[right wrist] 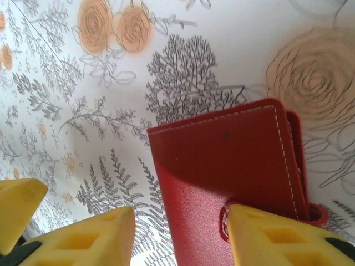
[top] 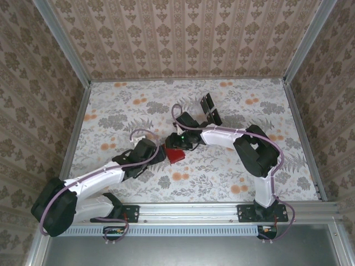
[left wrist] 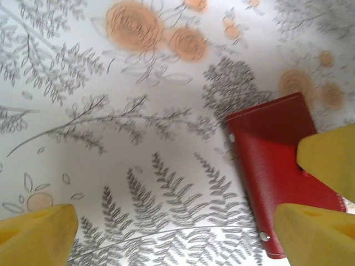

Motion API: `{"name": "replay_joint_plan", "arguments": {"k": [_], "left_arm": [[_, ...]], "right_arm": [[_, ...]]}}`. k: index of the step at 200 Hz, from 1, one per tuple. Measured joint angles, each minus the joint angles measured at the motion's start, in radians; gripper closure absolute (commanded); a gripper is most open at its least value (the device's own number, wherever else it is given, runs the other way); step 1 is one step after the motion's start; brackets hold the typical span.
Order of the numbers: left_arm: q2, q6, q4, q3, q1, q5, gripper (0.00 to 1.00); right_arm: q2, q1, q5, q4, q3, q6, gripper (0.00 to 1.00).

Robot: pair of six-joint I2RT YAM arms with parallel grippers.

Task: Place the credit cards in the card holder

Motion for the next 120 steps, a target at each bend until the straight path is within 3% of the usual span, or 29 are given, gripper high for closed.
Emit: {"name": "replay_joint_plan", "arguments": {"k": [23, 57, 69, 89, 120], "left_arm": [[0.0, 0.032, -0.021, 0.052, 0.019, -0.003, 0.0], [0.0, 0.093, -0.063, 0.126, 0.06, -0.027, 0.0], [-0.002, 0.119, -0.075, 0.151, 0.074, -0.047, 0.0], [-0.016, 0.171, -0.092, 0.184, 0.095, -0.093, 0.0], [-0.044, 0.261, -0.098, 0.221, 0.134, -0.169, 0.0]], "right_arm": [[-0.043, -0.029, 0.012, -0.024, 0.046, -0.014, 0.34], [-0.169, -0.098, 0.015, -0.022, 0.088, -0.045, 0.24], [-0.224, -0.125, 0.021, -0.021, 0.088, -0.06, 0.12], [-0.316, -0.177, 0.056, -0.022, 0.082, -0.089, 0.01], [-0.459, -0.261, 0.14, -0.024, 0.009, -0.129, 0.0]]}}
